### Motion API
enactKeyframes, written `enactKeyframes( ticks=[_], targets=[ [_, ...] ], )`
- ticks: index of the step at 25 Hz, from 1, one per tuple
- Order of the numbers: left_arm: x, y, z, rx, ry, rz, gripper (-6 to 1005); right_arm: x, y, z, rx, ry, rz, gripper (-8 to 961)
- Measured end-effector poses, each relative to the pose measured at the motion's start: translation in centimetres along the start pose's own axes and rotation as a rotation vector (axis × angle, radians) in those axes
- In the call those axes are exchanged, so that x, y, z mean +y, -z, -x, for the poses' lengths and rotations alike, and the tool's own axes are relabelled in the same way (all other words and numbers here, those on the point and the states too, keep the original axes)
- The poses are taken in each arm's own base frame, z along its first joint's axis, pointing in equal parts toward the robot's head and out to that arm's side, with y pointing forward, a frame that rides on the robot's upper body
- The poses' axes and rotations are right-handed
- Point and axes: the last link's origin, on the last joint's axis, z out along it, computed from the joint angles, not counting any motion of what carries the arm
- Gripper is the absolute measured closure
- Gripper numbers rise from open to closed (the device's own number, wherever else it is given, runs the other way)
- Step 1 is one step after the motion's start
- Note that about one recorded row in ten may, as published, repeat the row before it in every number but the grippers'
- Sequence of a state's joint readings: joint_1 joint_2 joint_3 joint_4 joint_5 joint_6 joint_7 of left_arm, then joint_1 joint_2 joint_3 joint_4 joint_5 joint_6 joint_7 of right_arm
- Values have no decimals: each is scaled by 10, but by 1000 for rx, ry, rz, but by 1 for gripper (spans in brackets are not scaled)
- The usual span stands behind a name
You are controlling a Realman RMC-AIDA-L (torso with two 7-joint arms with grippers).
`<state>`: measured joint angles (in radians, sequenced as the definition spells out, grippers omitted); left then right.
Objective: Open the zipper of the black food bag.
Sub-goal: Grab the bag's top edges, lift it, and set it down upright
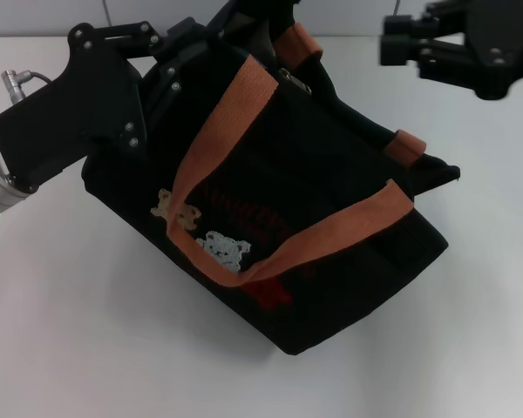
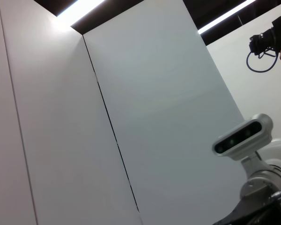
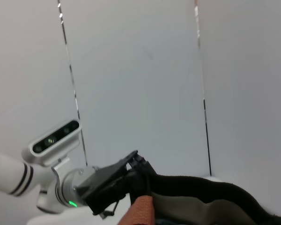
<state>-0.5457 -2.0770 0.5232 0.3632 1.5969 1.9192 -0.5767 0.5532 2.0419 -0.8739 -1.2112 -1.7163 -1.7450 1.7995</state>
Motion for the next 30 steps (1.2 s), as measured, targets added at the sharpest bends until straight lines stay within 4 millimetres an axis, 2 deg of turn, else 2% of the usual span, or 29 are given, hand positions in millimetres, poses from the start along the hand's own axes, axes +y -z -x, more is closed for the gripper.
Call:
enactKeyframes(
  ticks=[2, 3, 7, 10, 15, 18, 30],
  targets=[
    [0, -1, 0, 2, -1, 2, 890, -3, -8, 4, 37, 12, 13, 918],
    [-1, -1, 0, 2, -2, 3, 890, -5, -18, 7, 83, 22, 31, 880],
    [-2, -3, -1, 5, -5, 9, 890, -6, -31, 8, 149, 35, 52, 729],
    [-3, -5, -1, 8, -6, 12, 890, -8, -40, 11, 185, 53, 55, 561],
    [-3, -6, -1, 10, -7, 16, 890, -15, -53, 13, 226, 58, 50, 517],
    [-3, -6, -2, 10, -7, 17, 890, -18, -63, 14, 253, 49, 56, 534],
    [-4, -10, -2, 17, -9, 32, 890, -19, -76, 16, 356, 62, 66, 600]
  ],
)
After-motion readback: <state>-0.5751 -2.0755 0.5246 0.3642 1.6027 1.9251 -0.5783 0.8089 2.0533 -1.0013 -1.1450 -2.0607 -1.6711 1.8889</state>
